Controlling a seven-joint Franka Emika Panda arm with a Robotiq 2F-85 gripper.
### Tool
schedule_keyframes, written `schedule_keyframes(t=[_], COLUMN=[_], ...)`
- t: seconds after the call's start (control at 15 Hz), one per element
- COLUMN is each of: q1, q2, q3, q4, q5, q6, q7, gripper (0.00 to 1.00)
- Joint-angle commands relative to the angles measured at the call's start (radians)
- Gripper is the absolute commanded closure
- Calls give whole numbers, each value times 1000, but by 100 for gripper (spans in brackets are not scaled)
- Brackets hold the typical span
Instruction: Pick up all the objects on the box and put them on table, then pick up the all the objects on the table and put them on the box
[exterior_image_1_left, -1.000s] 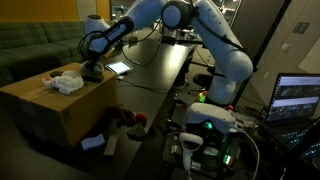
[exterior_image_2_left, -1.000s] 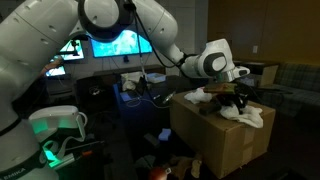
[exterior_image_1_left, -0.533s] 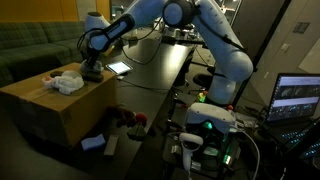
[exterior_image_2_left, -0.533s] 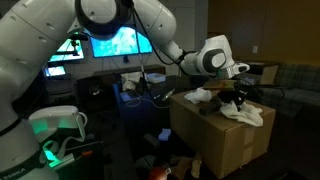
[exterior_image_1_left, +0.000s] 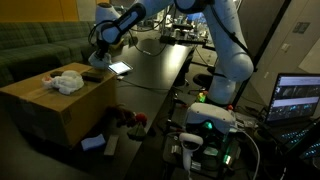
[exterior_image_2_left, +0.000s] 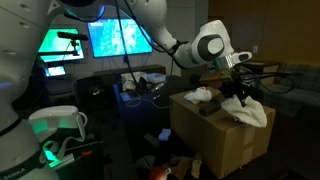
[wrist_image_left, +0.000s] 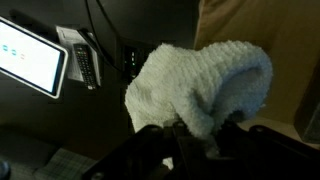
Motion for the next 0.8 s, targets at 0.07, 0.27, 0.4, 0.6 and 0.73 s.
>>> schedule_keyframes(t=[0.07, 0.27, 0.4, 0.6, 0.73], q1=[33, 35, 18, -19, -38], q2=[-242, -355, -410, -446, -434], q3=[-77, -107, -105, -85, -75], q4=[-294, -454, -547, -662, -708], q5=[-116, -212, -253, -253, -231], q6=[48, 48, 44, 55, 73], q7=[146, 258, 311, 340, 339], gripper=[94, 94, 94, 94, 94])
